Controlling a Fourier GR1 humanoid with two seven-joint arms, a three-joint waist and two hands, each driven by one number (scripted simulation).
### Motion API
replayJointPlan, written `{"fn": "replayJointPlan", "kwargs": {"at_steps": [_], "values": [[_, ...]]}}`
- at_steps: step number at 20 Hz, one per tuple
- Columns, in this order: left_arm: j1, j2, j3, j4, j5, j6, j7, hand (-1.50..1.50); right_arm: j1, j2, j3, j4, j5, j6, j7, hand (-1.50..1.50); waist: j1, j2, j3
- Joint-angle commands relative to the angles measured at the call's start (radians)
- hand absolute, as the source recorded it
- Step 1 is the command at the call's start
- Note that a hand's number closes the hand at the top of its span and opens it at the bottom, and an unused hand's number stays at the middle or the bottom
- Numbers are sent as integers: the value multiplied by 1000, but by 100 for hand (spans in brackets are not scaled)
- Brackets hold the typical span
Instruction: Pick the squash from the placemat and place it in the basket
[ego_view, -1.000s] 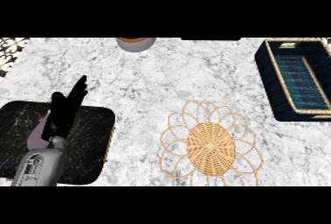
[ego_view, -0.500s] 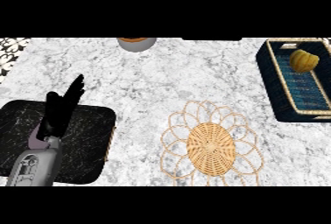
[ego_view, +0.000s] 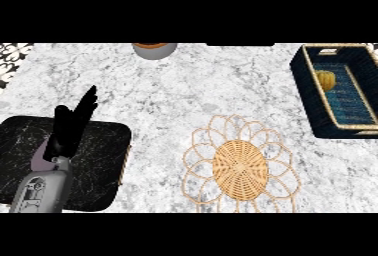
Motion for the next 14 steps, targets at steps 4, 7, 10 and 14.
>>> {"fn": "replayJointPlan", "kwargs": {"at_steps": [4,7,10,14], "values": [[-10,-4,11,47,-7,11,-22,0,26,-96,-93,-20,-69,-70,54,-150,-10,-3,-1],[3,-10,11,29,-3,14,-22,0,66,-191,-188,-7,-152,-17,43,-150,-18,-4,0],[32,38,50,5,37,-33,-26,0,189,-223,-217,-30,-189,18,15,-150,-24,-9,-1],[39,-5,16,-34,9,6,18,0,326,-275,-283,-97,-278,111,-35,-150,-28,-11,-1]]}}
